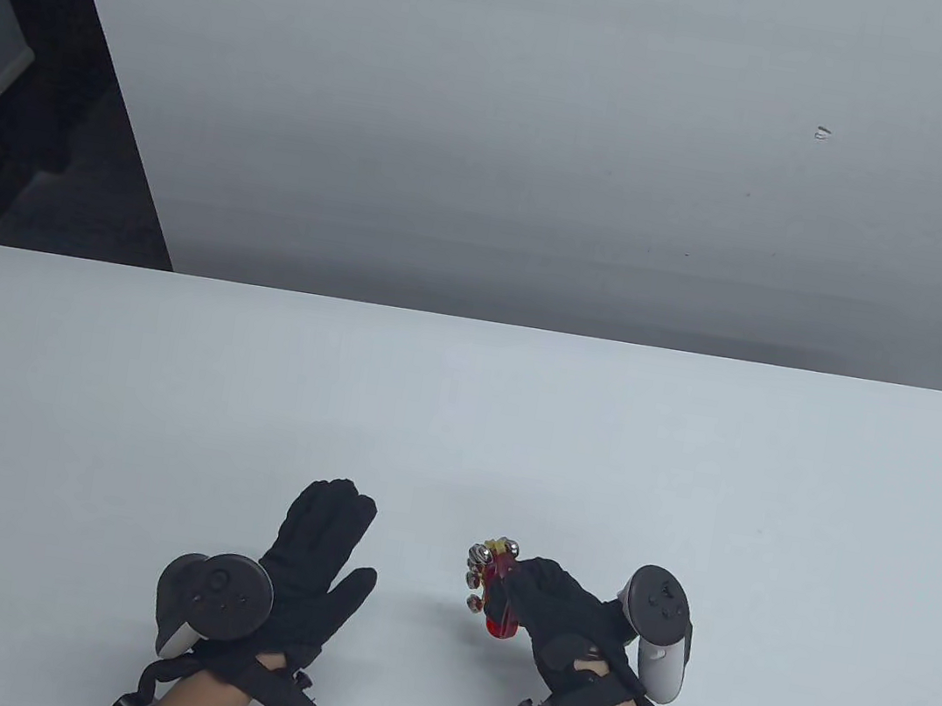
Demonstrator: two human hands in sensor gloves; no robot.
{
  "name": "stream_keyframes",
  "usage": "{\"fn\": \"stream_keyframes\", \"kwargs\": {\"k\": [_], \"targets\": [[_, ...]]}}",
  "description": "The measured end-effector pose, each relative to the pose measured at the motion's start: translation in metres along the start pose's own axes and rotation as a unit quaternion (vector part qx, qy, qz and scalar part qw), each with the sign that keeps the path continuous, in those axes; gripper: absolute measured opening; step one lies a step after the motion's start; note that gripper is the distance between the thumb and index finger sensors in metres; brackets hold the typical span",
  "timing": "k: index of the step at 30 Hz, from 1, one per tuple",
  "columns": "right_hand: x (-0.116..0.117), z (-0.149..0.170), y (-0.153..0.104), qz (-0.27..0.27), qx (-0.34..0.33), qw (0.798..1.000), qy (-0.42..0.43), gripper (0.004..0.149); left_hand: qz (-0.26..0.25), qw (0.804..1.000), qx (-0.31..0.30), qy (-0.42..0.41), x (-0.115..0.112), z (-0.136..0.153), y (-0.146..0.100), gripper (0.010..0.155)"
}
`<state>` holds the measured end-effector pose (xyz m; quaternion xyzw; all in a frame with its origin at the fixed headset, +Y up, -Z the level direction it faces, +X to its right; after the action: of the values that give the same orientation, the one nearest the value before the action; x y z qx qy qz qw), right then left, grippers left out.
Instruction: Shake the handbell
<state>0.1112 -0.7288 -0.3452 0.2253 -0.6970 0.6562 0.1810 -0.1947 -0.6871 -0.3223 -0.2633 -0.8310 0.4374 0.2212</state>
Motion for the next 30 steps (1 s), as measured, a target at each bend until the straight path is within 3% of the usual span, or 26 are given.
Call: {"fn": "stream_keyframes", "kwargs": {"k": [14,16,19,20,25,30], "targets": [[-0.002,0.026,0.003,-0.003,0.067,0.997,-0.023,0.044,-0.003,1.000,-0.002,-0.003,0.001,-0.001,0.000,0.073],[0.003,0.002,0.003,-0.017,0.018,1.000,-0.018,0.044,-0.003,1.000,-0.002,-0.003,0.002,-0.001,0.000,0.073],[0.008,-0.056,-0.010,-0.004,-0.114,0.993,-0.020,0.044,-0.004,1.000,-0.002,-0.004,0.002,-0.001,0.000,0.073],[0.008,-0.061,-0.011,0.002,-0.128,0.992,-0.007,0.044,-0.003,1.000,-0.002,-0.005,0.002,-0.001,0.000,0.073],[0.007,-0.010,0.000,-0.010,-0.014,1.000,-0.017,0.044,0.006,1.000,-0.002,0.001,-0.004,0.000,0.000,0.073],[0.005,-0.001,0.002,-0.013,0.000,1.000,-0.010,0.043,0.005,1.000,0.000,0.001,-0.004,0.000,0.000,0.073]]}}
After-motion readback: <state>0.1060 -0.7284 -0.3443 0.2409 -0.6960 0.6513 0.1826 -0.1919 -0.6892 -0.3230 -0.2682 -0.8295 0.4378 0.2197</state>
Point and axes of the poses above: the tracker on the back of each hand, its own z axis roughly to the little-finger side, its own y axis roughly from the wrist to the fingertips, x = y × z, the point moved 3 cm from there along y, roughly from the wrist to the fingertips, and after that the axes turned 13 degrees about -z, right-handed, at the moved point
